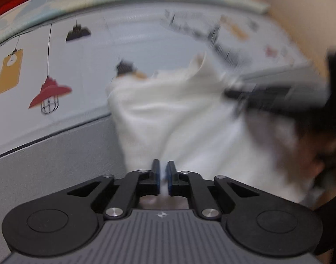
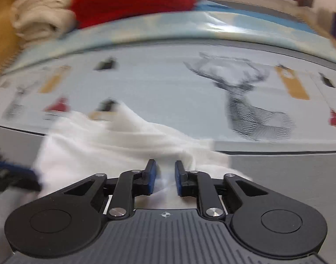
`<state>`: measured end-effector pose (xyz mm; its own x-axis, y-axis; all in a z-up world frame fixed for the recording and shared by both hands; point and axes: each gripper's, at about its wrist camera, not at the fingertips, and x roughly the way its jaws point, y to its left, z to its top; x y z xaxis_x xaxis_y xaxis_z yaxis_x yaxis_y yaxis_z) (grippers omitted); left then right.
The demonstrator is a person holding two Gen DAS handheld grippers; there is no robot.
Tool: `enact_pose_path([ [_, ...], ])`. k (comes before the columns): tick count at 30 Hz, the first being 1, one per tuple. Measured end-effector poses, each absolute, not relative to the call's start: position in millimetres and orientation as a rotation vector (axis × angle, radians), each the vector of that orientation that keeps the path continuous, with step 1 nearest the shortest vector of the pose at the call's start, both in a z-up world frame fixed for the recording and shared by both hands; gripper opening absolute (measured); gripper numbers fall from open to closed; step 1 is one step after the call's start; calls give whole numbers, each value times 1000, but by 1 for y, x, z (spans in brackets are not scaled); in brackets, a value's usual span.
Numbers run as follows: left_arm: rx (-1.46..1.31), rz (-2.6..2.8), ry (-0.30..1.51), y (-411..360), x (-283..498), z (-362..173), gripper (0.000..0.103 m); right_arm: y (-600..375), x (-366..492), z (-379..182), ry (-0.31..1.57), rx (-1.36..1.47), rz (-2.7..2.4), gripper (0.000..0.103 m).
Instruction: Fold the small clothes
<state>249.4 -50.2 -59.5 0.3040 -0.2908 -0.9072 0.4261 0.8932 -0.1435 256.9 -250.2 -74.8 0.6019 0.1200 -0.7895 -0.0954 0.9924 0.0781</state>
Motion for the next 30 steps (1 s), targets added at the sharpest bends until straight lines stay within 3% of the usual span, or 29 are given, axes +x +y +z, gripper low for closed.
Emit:
enact_pose_path([
  [2, 125, -479, 1158, -45, 248, -56, 4, -255, 258, -77, 922, 63, 99, 2],
  [6, 64, -463, 1069, -37, 255, -40, 5, -254, 251, -69, 927, 17, 97, 2],
  [11, 140, -413, 1097, -43, 269, -68, 6, -268, 232, -42, 884, 78, 80, 10],
  [14, 217, -314, 1015, -47, 265, -61, 7, -273, 205, -27, 874, 96, 120, 20],
  [17, 164, -323, 1009, -39, 259, -45, 7, -270, 174, -17, 889, 62, 182, 24],
  [24, 197, -537, 1021, -42, 214, -26, 10, -285, 131, -62, 1069, -55, 93, 30],
  [25, 233, -559, 1048, -45, 207, -32, 11, -292, 127, -66, 1075, -16, 73, 38],
  [30, 501, -522, 1030, -59, 173, -50, 13, -310, 106, -54, 998, 146, 53, 39],
])
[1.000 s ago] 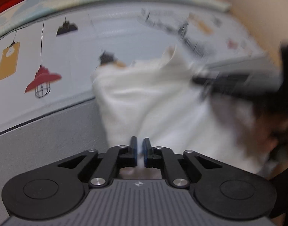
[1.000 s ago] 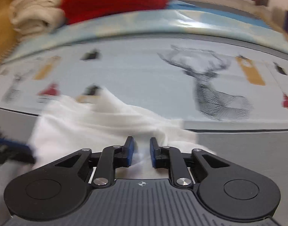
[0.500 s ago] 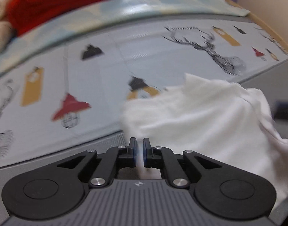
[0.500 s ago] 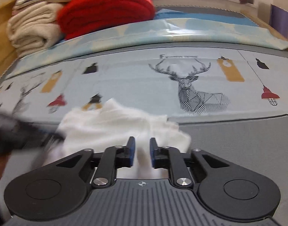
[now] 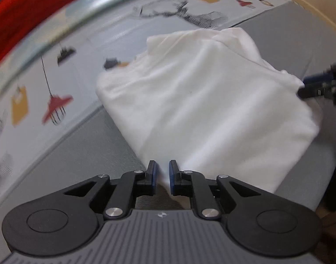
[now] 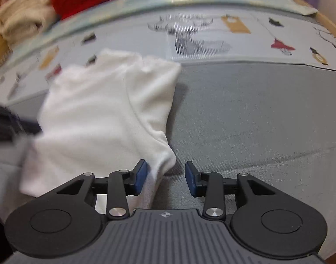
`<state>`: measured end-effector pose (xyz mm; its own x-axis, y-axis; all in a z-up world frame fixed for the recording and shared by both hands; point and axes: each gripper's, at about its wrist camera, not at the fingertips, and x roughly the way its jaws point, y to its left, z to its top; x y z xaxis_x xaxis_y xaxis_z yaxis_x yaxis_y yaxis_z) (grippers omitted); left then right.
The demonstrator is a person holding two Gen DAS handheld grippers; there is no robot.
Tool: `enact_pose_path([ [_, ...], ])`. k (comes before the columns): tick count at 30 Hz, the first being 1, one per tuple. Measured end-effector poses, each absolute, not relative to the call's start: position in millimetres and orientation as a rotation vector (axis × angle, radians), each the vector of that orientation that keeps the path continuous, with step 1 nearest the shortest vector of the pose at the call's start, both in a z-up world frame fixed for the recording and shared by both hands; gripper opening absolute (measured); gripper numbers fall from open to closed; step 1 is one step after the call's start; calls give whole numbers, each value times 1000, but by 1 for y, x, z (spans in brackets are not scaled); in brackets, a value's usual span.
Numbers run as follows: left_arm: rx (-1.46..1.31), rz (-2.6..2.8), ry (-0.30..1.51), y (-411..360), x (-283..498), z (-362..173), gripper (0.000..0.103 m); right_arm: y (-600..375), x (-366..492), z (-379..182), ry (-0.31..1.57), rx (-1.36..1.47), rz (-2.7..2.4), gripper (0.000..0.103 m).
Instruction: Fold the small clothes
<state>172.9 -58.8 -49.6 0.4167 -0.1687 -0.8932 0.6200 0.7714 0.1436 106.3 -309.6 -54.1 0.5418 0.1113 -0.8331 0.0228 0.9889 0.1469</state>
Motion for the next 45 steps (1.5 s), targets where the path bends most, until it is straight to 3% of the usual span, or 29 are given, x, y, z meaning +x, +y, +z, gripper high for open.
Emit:
enact_pose_path([
  [5, 415, -531, 982, -51, 147, -26, 14, -307, 100, -55, 1000, 120, 77, 41],
  [11, 624, -429, 1178, -58, 120, -86, 16, -309, 102, -67, 1069, 145, 10, 41],
  [16, 397, -393, 1137, -33, 110, -59, 24, -313, 92, -43, 993, 154, 0, 42],
  [19, 307, -360, 1064, -15, 111, -33, 39, -322, 90, -28, 912, 197, -24, 44],
  [21, 242, -341, 1023, -7, 119, -18, 56, -327, 93, -19, 865, 233, -34, 51],
  [22, 203, -333, 1011, -4, 124, -11, 60, -329, 96, -16, 844, 247, -30, 54],
  [27, 35, -326, 945, -2, 155, 8, 89, -330, 127, -11, 836, 266, 34, 78],
  [39, -263, -340, 1195, -28, 228, -67, 89, -325, 181, -84, 1100, 451, 90, 80],
  [43, -336, -355, 1220, -28, 242, -80, 81, -320, 186, -87, 1095, 446, 109, 81],
  [44, -324, -364, 1221, -30, 245, -80, 79, -319, 187, -87, 1095, 439, 116, 76],
  [45, -308, -361, 1213, -30, 247, -80, 68, -317, 189, -86, 1092, 431, 129, 70],
])
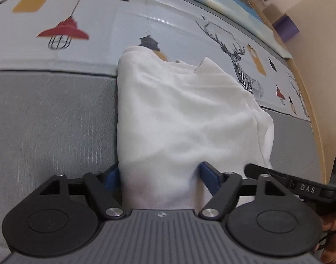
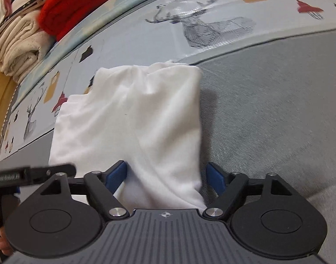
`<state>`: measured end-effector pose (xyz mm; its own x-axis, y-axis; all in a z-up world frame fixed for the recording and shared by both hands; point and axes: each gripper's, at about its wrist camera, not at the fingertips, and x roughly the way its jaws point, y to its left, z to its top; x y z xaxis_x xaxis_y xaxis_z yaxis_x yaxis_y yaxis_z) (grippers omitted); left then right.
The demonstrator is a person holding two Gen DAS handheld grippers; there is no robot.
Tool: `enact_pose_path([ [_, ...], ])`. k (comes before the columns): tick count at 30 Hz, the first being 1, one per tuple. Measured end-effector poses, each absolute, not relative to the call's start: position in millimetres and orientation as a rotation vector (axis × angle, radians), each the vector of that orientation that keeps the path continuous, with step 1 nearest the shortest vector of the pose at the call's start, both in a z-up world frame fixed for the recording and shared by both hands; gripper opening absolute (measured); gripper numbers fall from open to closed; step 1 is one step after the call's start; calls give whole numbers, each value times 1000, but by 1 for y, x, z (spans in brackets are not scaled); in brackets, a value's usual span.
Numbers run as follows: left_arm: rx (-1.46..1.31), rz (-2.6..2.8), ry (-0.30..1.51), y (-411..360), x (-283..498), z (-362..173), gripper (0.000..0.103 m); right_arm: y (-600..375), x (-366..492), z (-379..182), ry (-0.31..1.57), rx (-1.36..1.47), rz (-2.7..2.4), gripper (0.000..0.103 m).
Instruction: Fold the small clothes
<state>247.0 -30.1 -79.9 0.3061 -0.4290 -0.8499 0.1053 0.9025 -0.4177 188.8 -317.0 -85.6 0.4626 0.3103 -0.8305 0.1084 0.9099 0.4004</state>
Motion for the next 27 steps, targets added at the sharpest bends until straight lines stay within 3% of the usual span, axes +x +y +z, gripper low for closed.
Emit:
enact_pose_path([
  [1, -295, -349, 1205, -29, 248, -79, 62, -314, 191, -85, 1085, 431, 153, 55],
  [3, -303, -340, 1175, -22, 252, -72, 35, -309, 195, -81, 1066, 419, 166, 45],
  [5, -286, -331, 1113, -15, 257, -57, 32, -303, 200, -78, 1055, 410, 167, 38],
  [9, -118, -245, 966, -4, 268, -32, 32, -284, 219, -65, 985, 426, 270, 32],
  [13, -202, -80, 961, 35, 281, -34, 39, -251, 250, -57, 927, 401, 326, 32],
  [15, -226, 19, 994, 53, 280, -34, 50, -239, 264, -60, 961, 385, 291, 35],
  [19, -159, -46, 957, 52, 264, -18, 49, -230, 258, -56, 986, 325, 218, 38],
  [22, -51, -120, 999, 32, 257, -29, 49, -227, 245, -56, 983, 256, 215, 45],
  [23, -15, -128, 1067, 27, 260, -43, 49, -228, 246, -60, 994, 238, 205, 52],
  [25, 1, -107, 1106, 26, 257, -55, 56, -235, 245, -64, 1012, 222, 150, 55],
  [27, -28, -88, 1074, 31, 253, -44, 56, -241, 245, -62, 1013, 261, 110, 55],
])
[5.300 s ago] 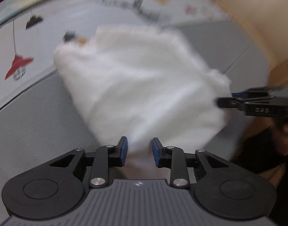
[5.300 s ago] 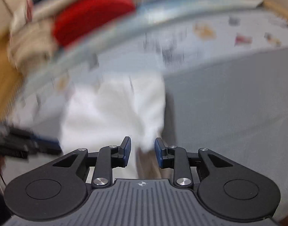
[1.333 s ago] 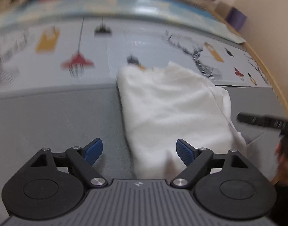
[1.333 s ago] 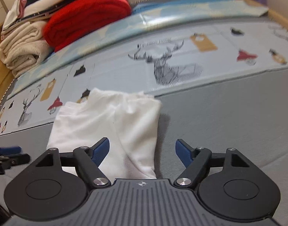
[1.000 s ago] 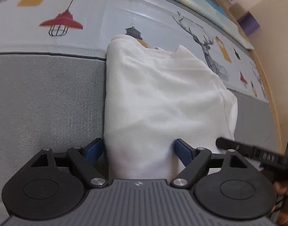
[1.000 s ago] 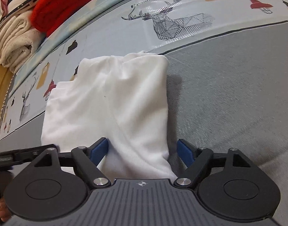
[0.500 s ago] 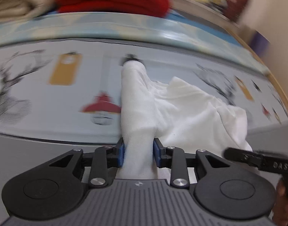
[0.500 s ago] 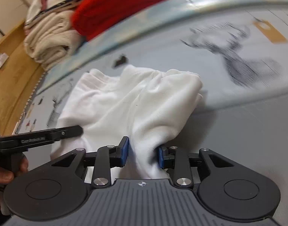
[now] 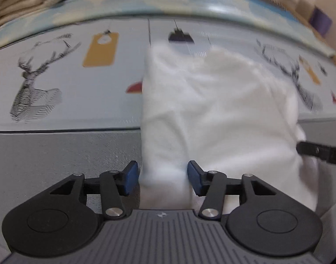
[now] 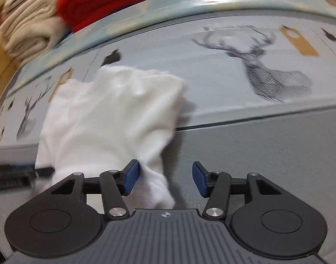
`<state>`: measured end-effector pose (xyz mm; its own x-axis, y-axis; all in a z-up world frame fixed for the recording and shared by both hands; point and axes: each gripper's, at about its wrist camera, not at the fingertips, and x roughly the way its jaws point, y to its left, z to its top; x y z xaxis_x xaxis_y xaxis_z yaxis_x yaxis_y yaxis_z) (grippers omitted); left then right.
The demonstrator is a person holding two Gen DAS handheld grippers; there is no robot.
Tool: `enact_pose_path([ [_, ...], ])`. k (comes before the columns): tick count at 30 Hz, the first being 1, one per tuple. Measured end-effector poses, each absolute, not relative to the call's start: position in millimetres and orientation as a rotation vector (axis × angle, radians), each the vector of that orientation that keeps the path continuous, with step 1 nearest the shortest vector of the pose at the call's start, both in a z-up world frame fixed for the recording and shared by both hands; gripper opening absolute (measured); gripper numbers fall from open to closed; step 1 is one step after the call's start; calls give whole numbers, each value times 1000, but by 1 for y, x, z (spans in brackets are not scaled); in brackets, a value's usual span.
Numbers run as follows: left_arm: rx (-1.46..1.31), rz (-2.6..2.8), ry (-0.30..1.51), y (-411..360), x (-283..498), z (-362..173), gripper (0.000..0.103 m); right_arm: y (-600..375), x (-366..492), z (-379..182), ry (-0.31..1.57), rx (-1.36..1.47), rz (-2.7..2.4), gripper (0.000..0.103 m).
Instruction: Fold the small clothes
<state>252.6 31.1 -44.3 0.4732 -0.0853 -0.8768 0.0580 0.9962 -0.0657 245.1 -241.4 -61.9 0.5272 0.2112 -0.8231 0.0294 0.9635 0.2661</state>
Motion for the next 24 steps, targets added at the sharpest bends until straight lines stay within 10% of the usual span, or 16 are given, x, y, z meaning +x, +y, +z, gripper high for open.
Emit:
enact_pose_path([
  [7, 78, -53, 870, 33, 207, 13, 75, -241, 203, -11, 868, 136, 89, 56],
  [13, 135, -42, 690, 27, 132, 56, 86, -239, 151, 43, 690, 71, 104, 90],
  [24, 14, 11, 798, 17, 51, 36, 103, -219, 54, 43, 645, 90, 48, 102],
])
